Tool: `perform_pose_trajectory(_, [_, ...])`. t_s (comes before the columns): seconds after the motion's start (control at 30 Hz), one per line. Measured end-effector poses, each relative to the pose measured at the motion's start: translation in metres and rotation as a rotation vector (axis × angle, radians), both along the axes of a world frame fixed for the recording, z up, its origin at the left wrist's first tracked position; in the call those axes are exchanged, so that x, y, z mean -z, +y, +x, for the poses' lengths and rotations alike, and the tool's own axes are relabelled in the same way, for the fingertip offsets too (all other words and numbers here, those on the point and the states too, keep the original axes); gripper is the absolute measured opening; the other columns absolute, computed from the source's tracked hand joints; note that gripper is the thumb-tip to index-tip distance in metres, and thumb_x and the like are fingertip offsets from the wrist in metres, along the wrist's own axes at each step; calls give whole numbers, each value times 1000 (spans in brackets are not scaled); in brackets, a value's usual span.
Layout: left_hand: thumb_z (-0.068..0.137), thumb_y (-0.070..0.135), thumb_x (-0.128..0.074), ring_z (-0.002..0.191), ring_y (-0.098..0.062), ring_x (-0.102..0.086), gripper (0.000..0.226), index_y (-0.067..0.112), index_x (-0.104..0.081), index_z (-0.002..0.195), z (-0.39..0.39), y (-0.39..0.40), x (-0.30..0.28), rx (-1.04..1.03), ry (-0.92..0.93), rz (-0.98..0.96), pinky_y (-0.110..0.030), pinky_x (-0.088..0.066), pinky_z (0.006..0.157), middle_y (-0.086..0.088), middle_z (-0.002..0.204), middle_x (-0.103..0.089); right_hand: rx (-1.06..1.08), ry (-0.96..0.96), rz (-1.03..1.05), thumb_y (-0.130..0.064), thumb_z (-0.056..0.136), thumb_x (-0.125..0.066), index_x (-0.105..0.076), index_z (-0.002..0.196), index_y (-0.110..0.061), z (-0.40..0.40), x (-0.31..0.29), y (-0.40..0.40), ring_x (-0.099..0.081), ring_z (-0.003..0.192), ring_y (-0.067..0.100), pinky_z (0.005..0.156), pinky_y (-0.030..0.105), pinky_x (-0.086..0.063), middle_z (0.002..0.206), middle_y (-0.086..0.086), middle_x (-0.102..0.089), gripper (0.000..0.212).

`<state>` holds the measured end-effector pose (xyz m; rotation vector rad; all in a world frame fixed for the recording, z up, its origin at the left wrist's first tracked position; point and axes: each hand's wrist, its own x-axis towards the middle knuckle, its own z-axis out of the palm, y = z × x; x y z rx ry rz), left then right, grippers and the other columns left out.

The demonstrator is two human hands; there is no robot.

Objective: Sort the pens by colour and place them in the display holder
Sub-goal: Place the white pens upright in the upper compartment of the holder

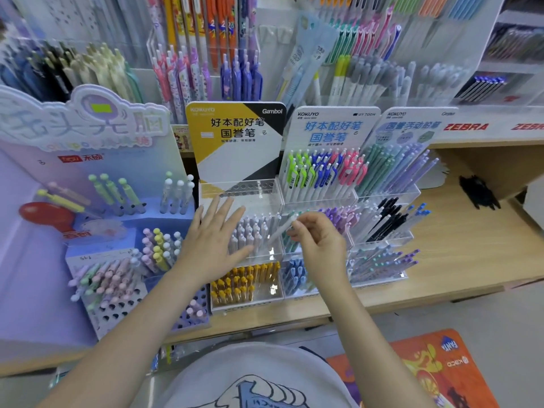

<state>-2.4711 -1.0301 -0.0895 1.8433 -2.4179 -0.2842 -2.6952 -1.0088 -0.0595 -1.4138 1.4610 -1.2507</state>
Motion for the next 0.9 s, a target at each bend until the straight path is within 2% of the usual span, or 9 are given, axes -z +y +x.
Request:
perform_pose_trajectory(0.17, [84, 79, -9, 151, -20, 19, 88, 34, 2, 158, 0, 0, 9, -8, -64, -13, -48, 7, 123, 1, 166, 11, -15, 110, -5, -19, 97, -61, -62, 97, -27, 8, 27, -1, -70, 83, 11, 78, 46, -58, 83, -8, -71, 9])
perform_pose_trajectory(0.3, [83, 79, -7, 152, -21, 17, 89, 33, 2, 158, -1, -1, 6, -8, -93, -11, -48, 4, 124, 1, 166, 10, -45, 152, -24, -20, 97, -59, -60, 98, -31, 13, 33, -2, -71, 83, 13, 76, 45, -59, 84, -10, -70, 12])
perform_pose_trajectory(0.47, [81, 79, -7, 153, -20, 11, 90, 34, -5, 159, -1, -2, 2, -14, -69, -10, -48, 1, 124, 1, 167, 4, -66, 235, -81, -19, 97, -59, -61, 102, -24, 15, 30, -3, -69, 80, 7, 74, 38, -58, 83, -12, -69, 7])
perform_pose_trajectory(0.6, [81, 80, -8, 153, -20, 9, 90, 34, -6, 159, 0, -2, 2, -15, -52, -20, -47, 1, 124, 1, 167, 3, -75, 330, -120, -22, 98, -59, -61, 104, -20, 14, 32, 0, -69, 80, 13, 68, 40, -57, 83, -6, -69, 7])
perform_pose_trajectory(0.73, [81, 79, -9, 153, -19, 10, 89, 35, -6, 159, 1, -2, 3, -11, -44, -30, -46, 1, 124, 2, 167, 2, -32, 329, -132, -21, 98, -58, -59, 105, -23, 14, 34, -2, -70, 79, 17, 65, 42, -57, 82, -3, -69, 7])
perform_pose_trajectory(0.9, [82, 79, -12, 154, -18, 7, 88, 34, -10, 158, 3, -2, 4, -12, -5, -40, -46, 0, 124, 3, 167, -1, -32, 330, -126, -21, 98, -58, -61, 103, -17, 17, 28, -4, -68, 78, 11, 69, 36, -56, 80, -4, -69, 7])
